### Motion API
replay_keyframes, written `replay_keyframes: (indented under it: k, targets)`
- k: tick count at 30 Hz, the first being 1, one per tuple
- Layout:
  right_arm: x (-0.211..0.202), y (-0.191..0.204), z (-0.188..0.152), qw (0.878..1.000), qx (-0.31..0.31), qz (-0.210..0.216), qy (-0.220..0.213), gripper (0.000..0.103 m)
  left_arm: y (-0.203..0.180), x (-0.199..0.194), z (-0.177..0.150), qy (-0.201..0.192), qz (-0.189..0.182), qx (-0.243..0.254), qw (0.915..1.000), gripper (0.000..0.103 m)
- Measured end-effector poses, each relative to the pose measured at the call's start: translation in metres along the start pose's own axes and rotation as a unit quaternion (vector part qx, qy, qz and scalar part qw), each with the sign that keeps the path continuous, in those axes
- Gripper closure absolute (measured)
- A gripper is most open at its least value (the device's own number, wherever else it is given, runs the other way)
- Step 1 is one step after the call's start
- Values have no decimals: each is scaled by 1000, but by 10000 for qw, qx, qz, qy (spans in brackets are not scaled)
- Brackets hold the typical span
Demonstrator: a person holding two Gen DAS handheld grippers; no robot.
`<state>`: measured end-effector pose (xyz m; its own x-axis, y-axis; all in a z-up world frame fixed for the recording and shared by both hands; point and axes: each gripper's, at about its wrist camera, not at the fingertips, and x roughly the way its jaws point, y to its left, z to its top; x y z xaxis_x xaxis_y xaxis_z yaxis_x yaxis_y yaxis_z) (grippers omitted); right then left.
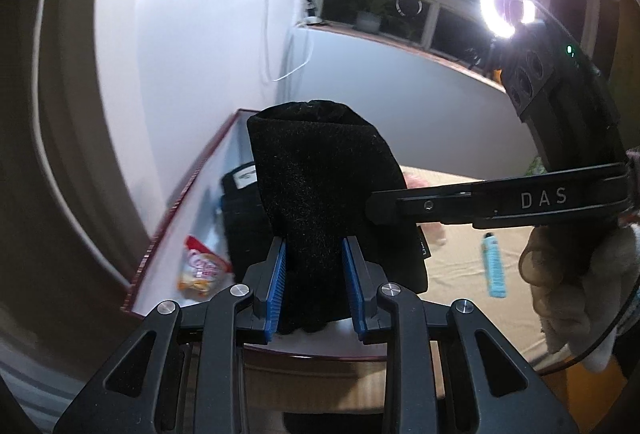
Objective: Organize soft objects
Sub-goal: 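Lift the black pouch and carry it toward the shoebox, then open both tools to drop the black pouch into the shoebox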
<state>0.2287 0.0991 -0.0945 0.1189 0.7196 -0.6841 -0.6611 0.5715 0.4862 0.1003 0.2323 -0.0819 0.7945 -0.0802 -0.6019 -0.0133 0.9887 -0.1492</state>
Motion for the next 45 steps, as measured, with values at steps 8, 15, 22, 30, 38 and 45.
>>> replay_keyframes:
  k: [8, 15, 22, 30, 38, 45]
  targets:
    - [23, -3, 1, 9998, 54, -36, 189, 79, 9, 10, -7, 95, 233, 34, 9997, 77]
    - [29, 0, 1, 9996, -6, -121, 249, 78, 9, 8, -9, 115, 436, 92, 9989, 77]
    - [21, 4, -2, 9996, -111, -238, 133, 55, 18, 5, -12, 154, 517, -27, 9985, 76]
    - [9, 3, -9, 9995, -81, -292, 12, 42, 15, 1, -15, 149, 406, -119, 9990, 61]
    - [-14, -4, -25, 9991, -141, -390, -124, 42, -3, -2, -19, 99, 216, -118, 9996, 61]
    - [-55, -26, -47, 9980, -38, -517, -367, 42, -27, -6, -20, 34, -17, -27, 10000, 61]
